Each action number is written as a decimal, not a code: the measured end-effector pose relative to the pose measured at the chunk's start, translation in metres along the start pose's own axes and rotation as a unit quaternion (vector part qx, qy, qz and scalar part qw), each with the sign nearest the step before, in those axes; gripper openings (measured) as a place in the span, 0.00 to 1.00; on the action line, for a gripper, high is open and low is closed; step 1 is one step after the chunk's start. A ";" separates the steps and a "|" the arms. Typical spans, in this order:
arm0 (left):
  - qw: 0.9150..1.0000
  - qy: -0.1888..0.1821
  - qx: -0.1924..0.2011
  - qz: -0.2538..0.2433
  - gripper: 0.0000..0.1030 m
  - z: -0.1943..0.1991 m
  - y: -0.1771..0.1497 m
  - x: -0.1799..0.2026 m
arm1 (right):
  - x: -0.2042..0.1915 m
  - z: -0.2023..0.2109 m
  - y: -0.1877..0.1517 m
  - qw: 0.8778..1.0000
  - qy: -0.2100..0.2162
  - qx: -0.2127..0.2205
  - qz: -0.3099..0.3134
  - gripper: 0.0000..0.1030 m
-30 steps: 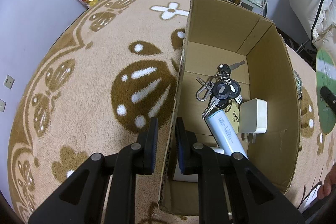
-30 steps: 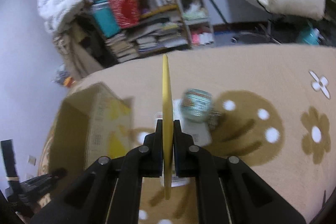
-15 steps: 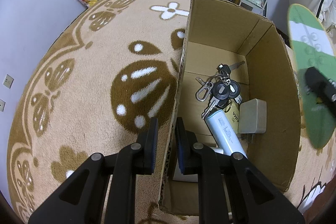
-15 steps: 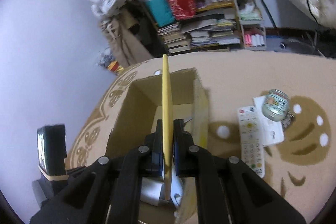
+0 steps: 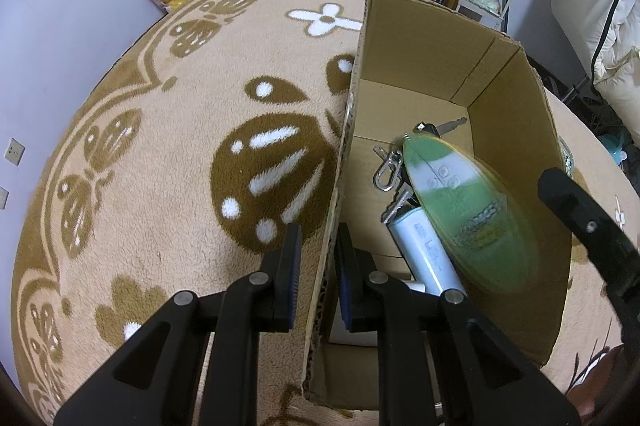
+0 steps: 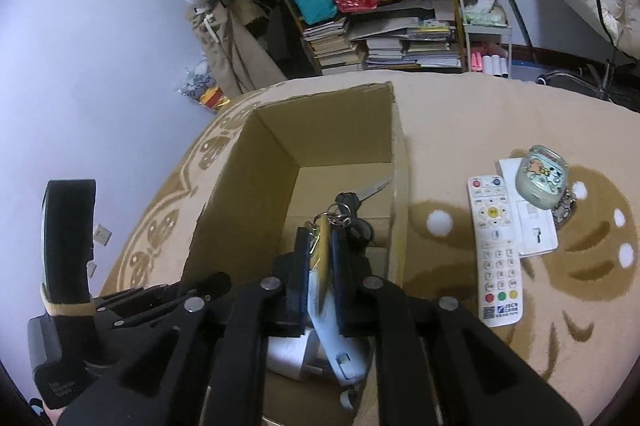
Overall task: Organize rigid objects
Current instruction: 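Lift the green board, carry it into the box and release it, then move the right gripper to the green Cheers tin and grasp it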
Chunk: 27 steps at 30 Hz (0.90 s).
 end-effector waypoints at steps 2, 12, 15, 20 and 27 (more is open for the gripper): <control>1.000 0.000 0.000 0.000 0.15 0.000 0.000 -0.001 | 0.000 0.003 0.002 1.000 0.003 -0.004 -0.008 0.16; 1.000 0.000 0.000 0.000 0.16 0.000 0.000 -0.001 | 0.007 0.024 0.029 0.999 -0.019 0.035 -0.011 0.69; 1.000 0.000 0.000 0.000 0.16 0.000 0.000 -0.001 | 0.018 0.025 0.039 0.998 -0.044 0.040 -0.009 0.77; 1.000 0.000 0.000 0.000 0.16 0.000 0.000 -0.001 | 0.039 0.028 0.057 0.995 -0.082 0.055 -0.001 0.87; 1.000 0.007 0.001 -0.007 0.16 0.001 0.000 -0.001 | 0.085 0.023 0.080 0.991 -0.115 0.066 -0.021 0.95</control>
Point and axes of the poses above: each gripper's, at about its wrist camera, not at the fingertips, and z roughly against the way its jaws point, x to its right, y to its top, the point moved 10 cm from there along -z, roughly the way its jaws point, and after that the axes turned 13 degrees about -z, right-handed, at the moved point
